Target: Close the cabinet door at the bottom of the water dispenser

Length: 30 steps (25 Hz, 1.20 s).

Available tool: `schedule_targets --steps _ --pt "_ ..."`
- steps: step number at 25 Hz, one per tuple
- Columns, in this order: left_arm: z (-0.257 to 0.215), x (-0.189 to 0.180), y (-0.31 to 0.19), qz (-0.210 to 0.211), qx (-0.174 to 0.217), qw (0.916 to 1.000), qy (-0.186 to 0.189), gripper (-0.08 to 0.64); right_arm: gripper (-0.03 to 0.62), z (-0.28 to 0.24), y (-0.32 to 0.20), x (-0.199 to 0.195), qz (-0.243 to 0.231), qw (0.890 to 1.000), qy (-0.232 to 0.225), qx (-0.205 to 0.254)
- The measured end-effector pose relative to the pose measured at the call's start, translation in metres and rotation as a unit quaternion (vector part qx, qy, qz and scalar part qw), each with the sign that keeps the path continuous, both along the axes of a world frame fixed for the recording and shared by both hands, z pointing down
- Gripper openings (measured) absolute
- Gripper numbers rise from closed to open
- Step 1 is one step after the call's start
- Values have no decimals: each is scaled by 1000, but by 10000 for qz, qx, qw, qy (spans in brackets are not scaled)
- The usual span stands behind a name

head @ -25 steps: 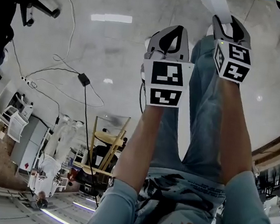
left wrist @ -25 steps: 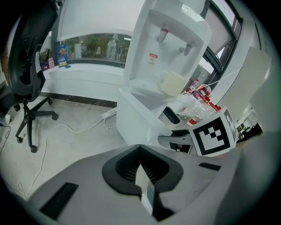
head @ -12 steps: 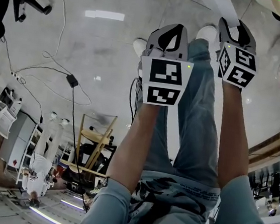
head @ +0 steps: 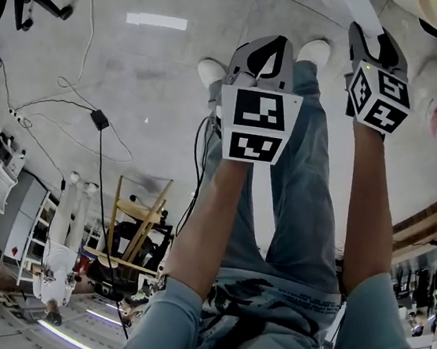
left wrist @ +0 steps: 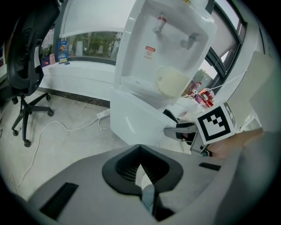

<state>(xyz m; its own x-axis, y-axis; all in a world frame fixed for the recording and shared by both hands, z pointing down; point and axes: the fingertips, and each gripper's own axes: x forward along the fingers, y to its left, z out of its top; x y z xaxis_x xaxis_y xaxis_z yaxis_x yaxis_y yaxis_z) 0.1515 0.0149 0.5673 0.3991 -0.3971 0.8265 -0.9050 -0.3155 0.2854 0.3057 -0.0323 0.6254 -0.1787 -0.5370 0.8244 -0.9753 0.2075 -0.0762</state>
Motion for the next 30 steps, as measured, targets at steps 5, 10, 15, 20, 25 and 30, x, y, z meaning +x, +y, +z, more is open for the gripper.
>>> schedule_targets --steps 5,10,15,20,25,30 --pt "2 -3 3 -22 -43 10000 -21 11 218 -1 -14 16 172 9998 38 64" --pt "3 5 -1 -32 -5 10000 -10 11 195 1 -28 35 224 9996 122 133" --pt "2 12 -6 -91 26 9999 54 11 185 0 -50 51 187 9992 250 268" --pt "6 17 -3 -121 -19 9999 95 11 176 -1 -72 62 -32 9984 401 397" --pt "10 17 -3 -179 -16 9998 88 11 172 0 -86 71 -129 9976 462 500" --pt "10 17 -3 -206 -16 9998 77 11 170 0 -94 76 -318 9965 525 570"
